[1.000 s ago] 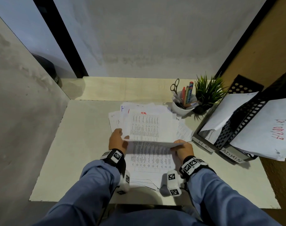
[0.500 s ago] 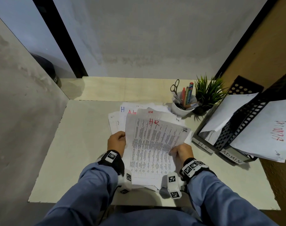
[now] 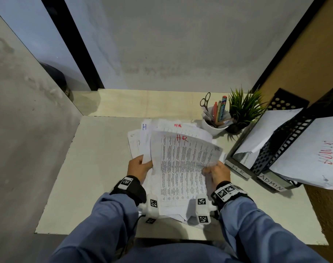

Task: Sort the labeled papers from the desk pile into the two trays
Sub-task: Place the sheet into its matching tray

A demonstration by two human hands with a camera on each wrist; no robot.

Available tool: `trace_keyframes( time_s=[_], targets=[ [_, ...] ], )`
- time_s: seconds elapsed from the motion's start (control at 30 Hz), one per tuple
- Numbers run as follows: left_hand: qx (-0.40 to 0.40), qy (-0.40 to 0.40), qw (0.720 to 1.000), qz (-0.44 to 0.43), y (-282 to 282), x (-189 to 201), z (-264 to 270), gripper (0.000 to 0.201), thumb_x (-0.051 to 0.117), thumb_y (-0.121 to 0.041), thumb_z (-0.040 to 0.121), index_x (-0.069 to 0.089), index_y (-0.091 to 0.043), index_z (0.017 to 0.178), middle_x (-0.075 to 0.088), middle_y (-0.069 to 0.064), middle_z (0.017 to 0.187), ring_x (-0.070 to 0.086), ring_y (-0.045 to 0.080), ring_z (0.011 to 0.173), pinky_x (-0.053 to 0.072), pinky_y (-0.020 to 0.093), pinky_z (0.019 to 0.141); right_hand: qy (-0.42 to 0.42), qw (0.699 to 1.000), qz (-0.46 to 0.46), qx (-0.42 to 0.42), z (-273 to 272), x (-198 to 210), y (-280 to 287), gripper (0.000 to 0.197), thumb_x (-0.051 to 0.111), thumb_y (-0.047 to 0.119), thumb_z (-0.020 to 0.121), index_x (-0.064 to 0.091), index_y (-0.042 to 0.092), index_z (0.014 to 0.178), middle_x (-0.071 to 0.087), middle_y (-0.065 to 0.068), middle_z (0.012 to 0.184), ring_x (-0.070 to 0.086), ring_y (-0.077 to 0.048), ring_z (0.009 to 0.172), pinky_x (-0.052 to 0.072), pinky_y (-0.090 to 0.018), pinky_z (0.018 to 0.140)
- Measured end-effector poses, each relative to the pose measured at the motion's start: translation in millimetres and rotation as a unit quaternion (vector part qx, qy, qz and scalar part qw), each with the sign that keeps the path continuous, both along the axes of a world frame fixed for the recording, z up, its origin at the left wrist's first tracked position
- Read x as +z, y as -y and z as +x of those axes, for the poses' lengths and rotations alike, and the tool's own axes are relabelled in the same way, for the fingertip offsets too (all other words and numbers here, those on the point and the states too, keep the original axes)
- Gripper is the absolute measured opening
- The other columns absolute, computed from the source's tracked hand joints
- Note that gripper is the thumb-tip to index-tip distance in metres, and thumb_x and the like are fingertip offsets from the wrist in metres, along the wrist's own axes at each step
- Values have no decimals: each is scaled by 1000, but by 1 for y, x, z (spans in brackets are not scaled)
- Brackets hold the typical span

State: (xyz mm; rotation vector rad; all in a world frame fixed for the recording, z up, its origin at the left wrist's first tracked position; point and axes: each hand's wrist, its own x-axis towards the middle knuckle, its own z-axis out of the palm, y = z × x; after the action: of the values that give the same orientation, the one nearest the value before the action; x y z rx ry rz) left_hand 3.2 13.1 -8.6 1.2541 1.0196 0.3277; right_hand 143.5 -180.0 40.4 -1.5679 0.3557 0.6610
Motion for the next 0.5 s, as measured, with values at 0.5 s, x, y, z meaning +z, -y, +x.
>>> trace_keyframes(
  time_s=[0.5],
  targets=[
    [-10,-78,994,79,-5,8,1,28,51,-26,96,49,-8,74,46,2,67,41,17,64,34,25,62,-6,988,-132,79,14,-37,18,23,64,-1,81,58,19,71,61,-6,81,55,-17,69,46,-22,61]
  ],
)
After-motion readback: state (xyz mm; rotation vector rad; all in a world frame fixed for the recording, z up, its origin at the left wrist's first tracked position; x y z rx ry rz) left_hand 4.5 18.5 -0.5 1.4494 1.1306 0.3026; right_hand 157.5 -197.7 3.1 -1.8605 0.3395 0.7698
